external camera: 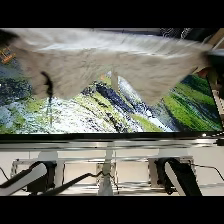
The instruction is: Fold the clothes and pants, and hang the long-sleeved shirts on hangers.
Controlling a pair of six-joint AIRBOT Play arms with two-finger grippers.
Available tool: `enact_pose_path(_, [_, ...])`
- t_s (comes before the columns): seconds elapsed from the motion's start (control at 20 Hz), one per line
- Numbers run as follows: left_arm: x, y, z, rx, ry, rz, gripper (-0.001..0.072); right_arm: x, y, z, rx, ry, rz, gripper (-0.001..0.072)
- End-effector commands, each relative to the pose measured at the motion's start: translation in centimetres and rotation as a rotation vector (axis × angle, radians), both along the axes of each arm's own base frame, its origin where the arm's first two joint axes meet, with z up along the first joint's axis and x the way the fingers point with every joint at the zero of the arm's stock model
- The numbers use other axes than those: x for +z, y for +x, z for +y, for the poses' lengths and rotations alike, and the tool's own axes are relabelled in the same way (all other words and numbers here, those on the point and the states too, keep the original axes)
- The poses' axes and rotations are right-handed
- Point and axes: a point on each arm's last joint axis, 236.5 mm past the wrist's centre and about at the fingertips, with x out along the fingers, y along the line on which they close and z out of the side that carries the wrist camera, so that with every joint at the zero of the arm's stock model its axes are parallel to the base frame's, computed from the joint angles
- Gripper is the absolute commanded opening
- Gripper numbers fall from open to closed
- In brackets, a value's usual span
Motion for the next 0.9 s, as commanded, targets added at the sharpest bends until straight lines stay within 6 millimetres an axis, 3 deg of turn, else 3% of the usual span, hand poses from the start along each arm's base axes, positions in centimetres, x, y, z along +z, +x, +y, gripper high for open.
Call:
enact_pose_path(0.0, [13.2,-15.0,-6.8,-0.215,-0.054,-0.501,0.0011,11.5,-12.0,0.5,-0.073,-0.03,-0.462,0.001])
enact_pose_path(0.05, [14.4,-17.4,-8.0,-0.219,-0.034,-0.581,0.0011,13.2,-13.7,0.7,-0.078,-0.031,-0.53,0.001])
enact_pose_path(0.1, [15.3,-18.5,-8.6,-0.2,-0.017,-0.641,0.0011,14.5,-14.7,0.8,-0.082,-0.04,-0.583,0.0009])
enact_pose_path(0.2, [15.9,-17.9,-8.3,-0.108,0.022,-0.691,0.0011,15.5,-14.3,0.4,-0.098,-0.075,-0.616,0.0008])
enact_pose_path(0.25, [15.5,-16.4,-7.3,-0.057,0.047,-0.668,0.0011,15.2,-12.6,-0.1,-0.107,-0.08,-0.585,0.0008])
enact_pose_path(0.35, [12.8,-11.4,-3.4,0.088,0.061,-0.501,0.0011,11.7,-6.5,-0.7,-0.089,-0.091,-0.404,0.0008])
enact_pose_path(0.4, [10.2,-8.6,-1.2,0.16,0.063,-0.378,0.0011,8.5,-2.7,-0.7,-0.054,-0.082,-0.264,0.0009])
enact_pose_path(0.5, [2.3,-3.0,1.7,0.256,0.099,-0.141,0.0011,1.0,4.1,-0.3,0.035,-0.032,0.025,0.0011])
enact_pose_path(0.65, [-11.1,5.4,1.2,0.336,0.09,0.098,0.0012,-11.0,12.6,0.2,0.12,0.097,0.367,0.0011])
enact_pose_path(0.75, [-19.1,10.9,0.8,0.431,0.084,0.179,0.0011,-18.8,18.0,-1.1,0.063,0.168,0.503,0.0011])
enact_pose_path(0.85, [-24.8,16.4,1.5,0.536,0.071,0.216,0.0011,-25.0,22.9,-3.1,-0.037,0.219,0.567,0.0011])
